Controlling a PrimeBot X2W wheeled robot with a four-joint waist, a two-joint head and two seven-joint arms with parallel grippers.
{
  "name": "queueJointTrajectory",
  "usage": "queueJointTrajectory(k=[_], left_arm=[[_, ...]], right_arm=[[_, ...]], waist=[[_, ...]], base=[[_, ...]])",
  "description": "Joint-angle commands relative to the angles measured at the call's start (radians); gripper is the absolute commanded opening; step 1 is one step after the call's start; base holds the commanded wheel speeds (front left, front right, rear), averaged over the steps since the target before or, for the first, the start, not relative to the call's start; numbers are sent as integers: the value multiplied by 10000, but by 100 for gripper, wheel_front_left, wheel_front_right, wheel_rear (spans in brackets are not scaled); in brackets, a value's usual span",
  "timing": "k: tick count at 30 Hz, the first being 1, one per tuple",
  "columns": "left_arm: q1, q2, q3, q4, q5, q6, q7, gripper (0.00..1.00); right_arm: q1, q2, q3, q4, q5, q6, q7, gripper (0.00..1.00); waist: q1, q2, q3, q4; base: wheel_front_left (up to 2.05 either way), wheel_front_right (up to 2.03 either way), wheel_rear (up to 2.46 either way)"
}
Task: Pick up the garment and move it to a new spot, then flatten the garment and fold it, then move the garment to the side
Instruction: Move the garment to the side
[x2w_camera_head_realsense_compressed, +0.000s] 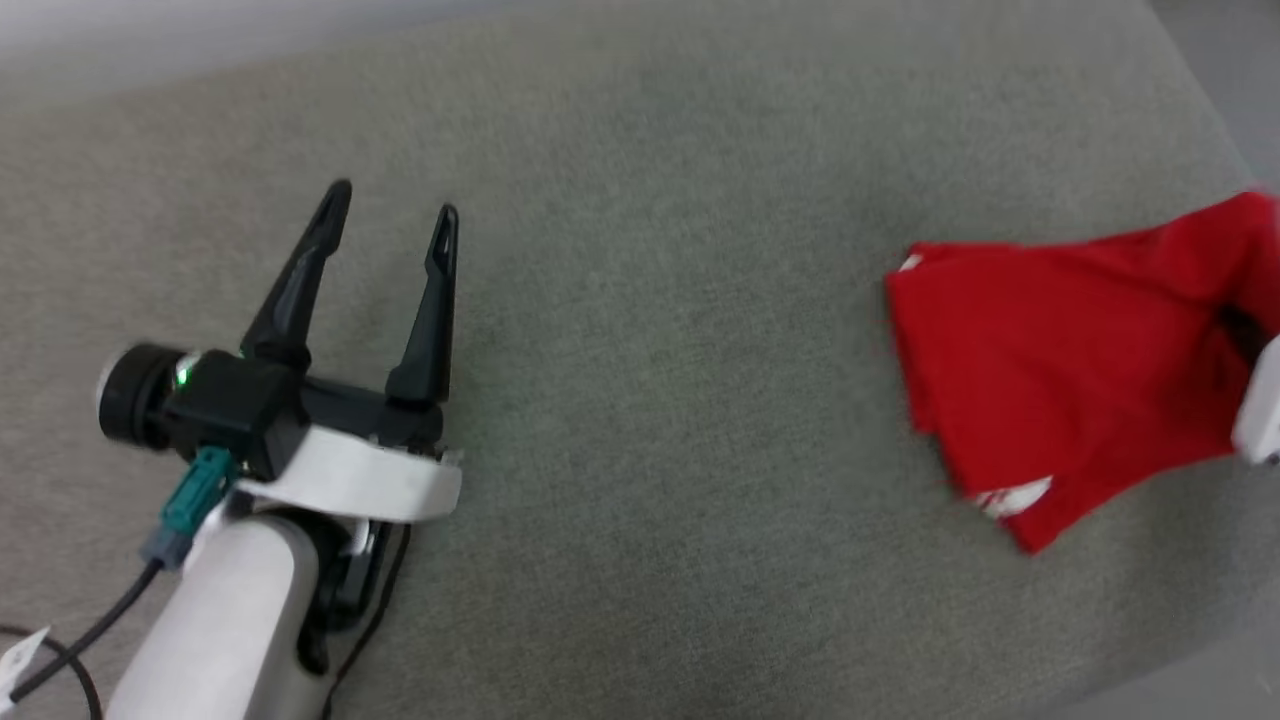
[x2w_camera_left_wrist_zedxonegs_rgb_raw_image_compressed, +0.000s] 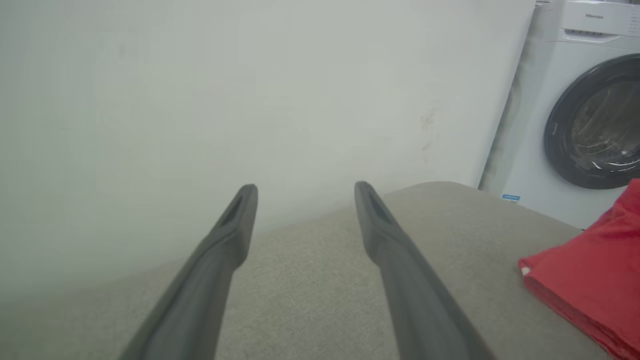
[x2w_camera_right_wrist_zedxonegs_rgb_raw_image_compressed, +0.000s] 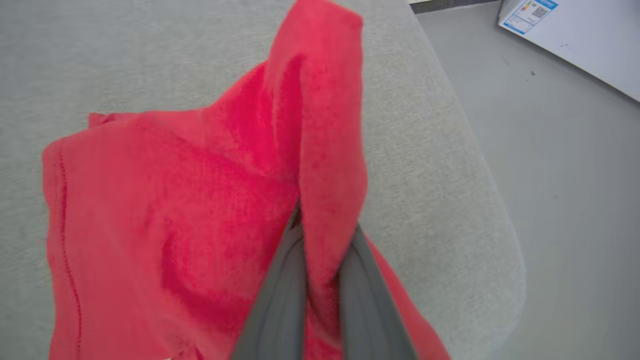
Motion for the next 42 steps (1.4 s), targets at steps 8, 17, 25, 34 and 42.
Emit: queueJointTrajectory(k=[8,17,25,34,42], left_arm=[[-1440,293,-239,-723,469,-265,557,100],[-1743,348,-354,-1032,567,-259,690,100],[-1214,173,-275,-553,295,-86,261,100],[281,-406,-151,540,-366,326,-452,100],[1696,-797,92,1302,-886,646,-738,100]], right_arm=[[-1808,-719,-1582,956,-992,-8,-1431,0],[-2781,-603,-2089,2602,-1656,-8,-3641,100],[-2736,-868,-1802,3949,-1900,-8,-5697,100],[-1080,-905,-737,3585,-1635,-9,-7411,100],[1008,160,110,2116,-1498,-8,-7347,100]], waist=[[-2,-1,2983,-616],[-2,-1,3430,-410],[-2,-1,2520,-180],[-2,-1,35,566],[-2,-1,-1677,1636]], base=[[0,0,0],[0,0,0],[0,0,0],[0,0,0],[0,0,0]])
